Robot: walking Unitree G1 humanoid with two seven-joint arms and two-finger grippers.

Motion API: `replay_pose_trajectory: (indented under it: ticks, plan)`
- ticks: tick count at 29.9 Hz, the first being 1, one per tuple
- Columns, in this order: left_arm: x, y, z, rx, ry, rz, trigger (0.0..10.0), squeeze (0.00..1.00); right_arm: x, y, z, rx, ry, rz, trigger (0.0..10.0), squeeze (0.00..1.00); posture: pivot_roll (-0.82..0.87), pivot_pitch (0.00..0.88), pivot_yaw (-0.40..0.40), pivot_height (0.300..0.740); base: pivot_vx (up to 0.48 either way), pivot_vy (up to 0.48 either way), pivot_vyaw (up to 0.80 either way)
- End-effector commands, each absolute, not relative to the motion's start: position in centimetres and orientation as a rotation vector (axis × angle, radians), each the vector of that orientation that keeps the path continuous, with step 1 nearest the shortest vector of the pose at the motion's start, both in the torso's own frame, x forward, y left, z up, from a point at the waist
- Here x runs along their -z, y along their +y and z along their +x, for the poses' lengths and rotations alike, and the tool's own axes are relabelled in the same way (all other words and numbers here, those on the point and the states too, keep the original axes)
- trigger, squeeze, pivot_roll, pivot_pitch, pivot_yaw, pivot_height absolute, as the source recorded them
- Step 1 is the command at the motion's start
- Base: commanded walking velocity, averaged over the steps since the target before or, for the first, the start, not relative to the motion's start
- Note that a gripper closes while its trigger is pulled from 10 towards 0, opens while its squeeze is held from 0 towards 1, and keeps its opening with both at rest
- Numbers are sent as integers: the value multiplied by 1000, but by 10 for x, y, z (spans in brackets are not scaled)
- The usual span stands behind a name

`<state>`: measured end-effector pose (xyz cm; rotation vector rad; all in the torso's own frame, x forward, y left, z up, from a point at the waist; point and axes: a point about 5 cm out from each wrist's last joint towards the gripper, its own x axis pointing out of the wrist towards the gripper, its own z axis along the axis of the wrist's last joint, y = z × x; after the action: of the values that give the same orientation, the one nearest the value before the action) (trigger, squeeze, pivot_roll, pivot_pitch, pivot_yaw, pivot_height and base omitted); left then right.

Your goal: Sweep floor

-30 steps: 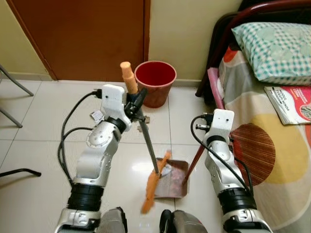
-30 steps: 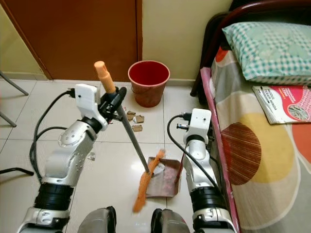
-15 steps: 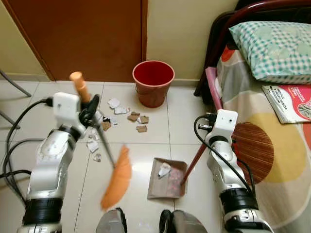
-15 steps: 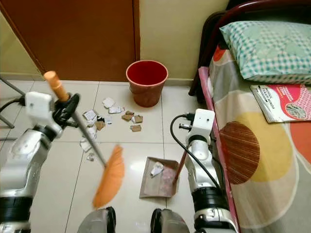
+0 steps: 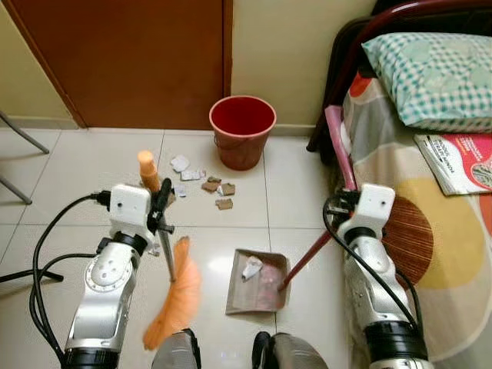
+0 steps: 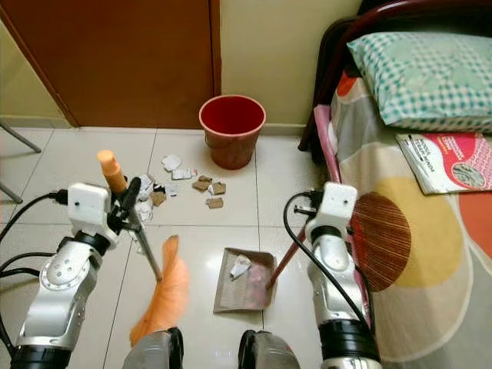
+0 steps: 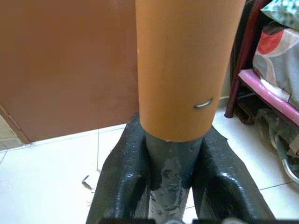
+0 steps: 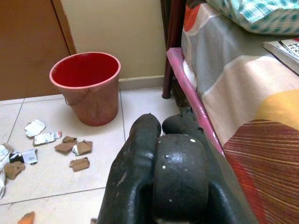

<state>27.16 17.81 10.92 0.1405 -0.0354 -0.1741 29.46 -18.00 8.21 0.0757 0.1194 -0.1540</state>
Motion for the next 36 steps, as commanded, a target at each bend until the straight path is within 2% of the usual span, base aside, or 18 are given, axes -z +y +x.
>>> replay_pose_trajectory:
  ticks: [1, 10, 25, 28, 33, 36]
  plan:
    - [-106, 182, 267, 148, -28, 154, 10000, 0, -85, -182, 290, 159, 100, 80, 10000, 0, 50, 143, -46, 740, 0, 0, 0]
    - [-108, 169, 269, 163, -60, 169, 10000, 0, -85, -178, 290, 98, 86, 128, 10000, 0, 125, 127, -64, 740, 0, 0, 0]
    - [-113, 175, 270, 107, -88, 163, 10000, 0, -87, -176, 290, 78, 72, 163, 10000, 0, 132, 96, -96, 740, 0, 0, 0]
    - [-115, 172, 274, 96, -104, 149, 10000, 0, -92, -174, 296, 58, 56, 197, 10000, 0, 92, 83, -101, 740, 0, 0, 0]
    - [-131, 162, 282, 85, -167, 127, 10000, 0, -99, -178, 307, 61, 53, 132, 10000, 0, 53, 115, -129, 740, 0, 0, 0]
    - [-134, 162, 281, 67, -169, 97, 10000, 0, -106, -174, 312, 48, 38, 150, 10000, 0, 31, 147, -108, 740, 0, 0, 0]
